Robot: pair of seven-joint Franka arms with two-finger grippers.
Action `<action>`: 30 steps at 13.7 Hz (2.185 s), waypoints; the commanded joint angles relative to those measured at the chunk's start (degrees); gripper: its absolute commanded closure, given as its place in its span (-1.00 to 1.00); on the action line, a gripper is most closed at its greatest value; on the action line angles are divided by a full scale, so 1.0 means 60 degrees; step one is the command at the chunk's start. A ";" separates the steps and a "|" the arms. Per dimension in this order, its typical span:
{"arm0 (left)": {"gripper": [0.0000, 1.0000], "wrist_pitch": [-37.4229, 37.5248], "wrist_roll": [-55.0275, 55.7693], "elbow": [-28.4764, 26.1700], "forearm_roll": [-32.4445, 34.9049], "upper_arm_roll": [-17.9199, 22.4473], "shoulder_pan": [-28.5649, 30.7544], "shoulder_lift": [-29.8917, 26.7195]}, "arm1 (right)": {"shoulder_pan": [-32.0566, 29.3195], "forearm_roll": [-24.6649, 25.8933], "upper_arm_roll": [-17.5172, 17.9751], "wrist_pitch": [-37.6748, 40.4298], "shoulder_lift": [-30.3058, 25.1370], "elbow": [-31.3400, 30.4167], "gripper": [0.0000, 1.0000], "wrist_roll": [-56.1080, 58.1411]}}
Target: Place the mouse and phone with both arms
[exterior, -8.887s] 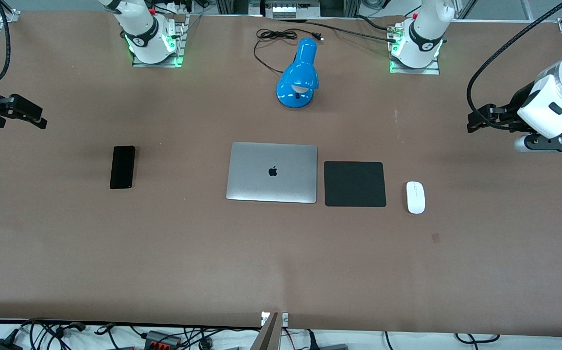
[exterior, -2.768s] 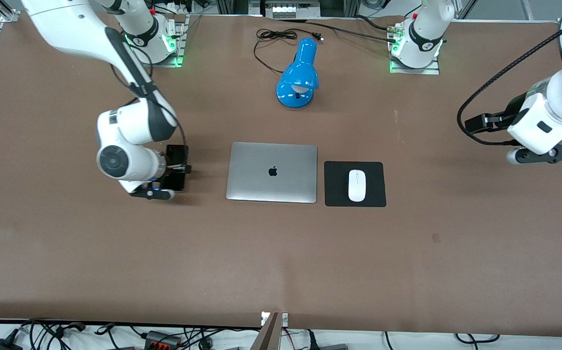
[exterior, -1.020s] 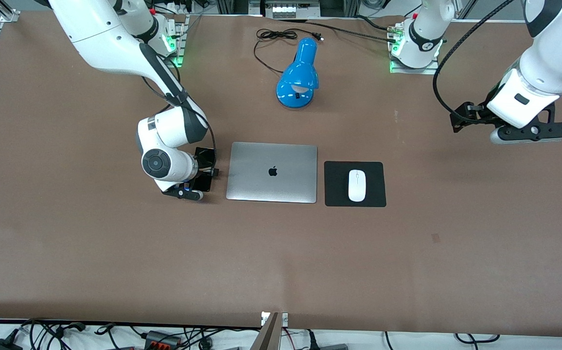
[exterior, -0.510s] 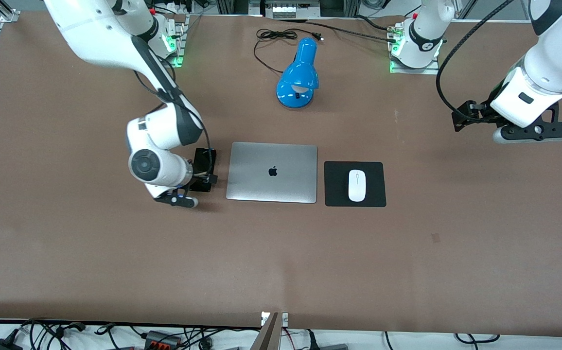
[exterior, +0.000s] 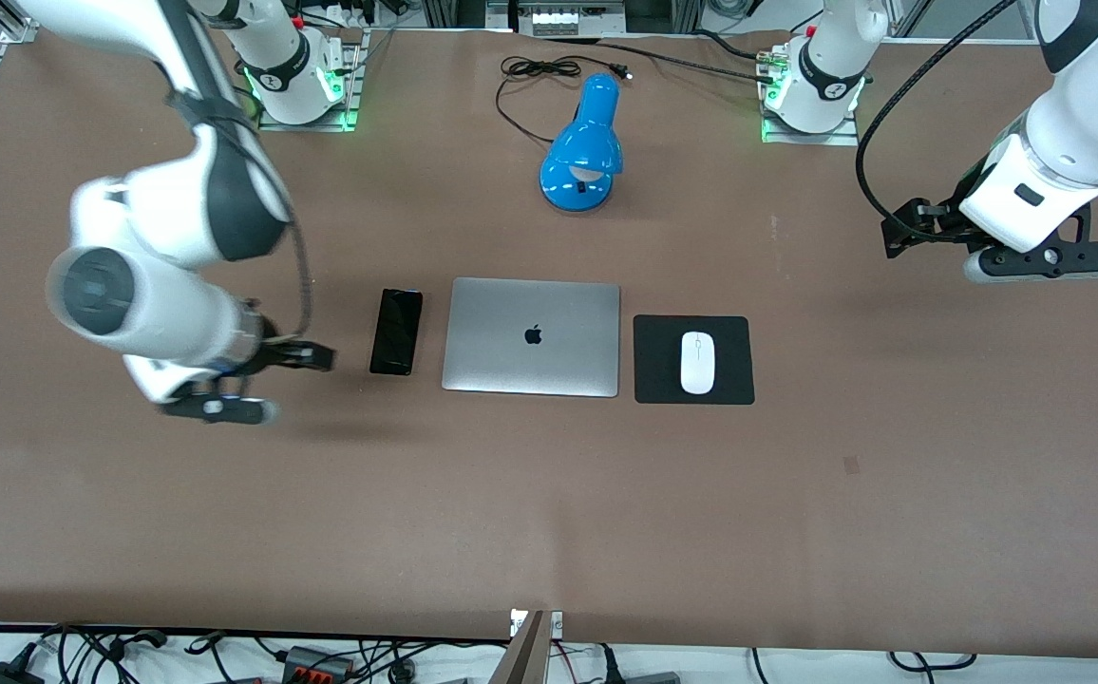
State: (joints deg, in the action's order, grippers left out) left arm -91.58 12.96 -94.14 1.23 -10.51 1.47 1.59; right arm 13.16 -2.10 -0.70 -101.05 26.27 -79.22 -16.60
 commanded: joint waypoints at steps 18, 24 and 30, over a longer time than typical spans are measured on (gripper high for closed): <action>-1.00 0.0176 -0.0227 0.0280 -0.0191 0.0038 0.0049 0.0175 | -0.1988 0.0233 -0.0645 -0.0001 -0.3496 -0.1937 -1.00 0.3294; -1.00 0.0176 -0.0227 0.0280 -0.0191 0.0038 0.0049 0.0189 | -0.2002 0.0247 -0.0660 -0.0238 -0.4350 -0.3437 -1.00 0.3279; -1.00 0.0176 -0.0256 0.0280 -0.0191 0.0038 0.0049 0.0175 | -0.2046 0.0248 -0.0601 -0.0005 -0.4716 -0.3394 -1.00 0.3294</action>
State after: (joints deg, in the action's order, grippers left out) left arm -91.58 12.91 -94.09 1.15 -10.32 1.53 1.95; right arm 1.03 -1.13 -4.69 -101.49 0.48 -98.37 2.79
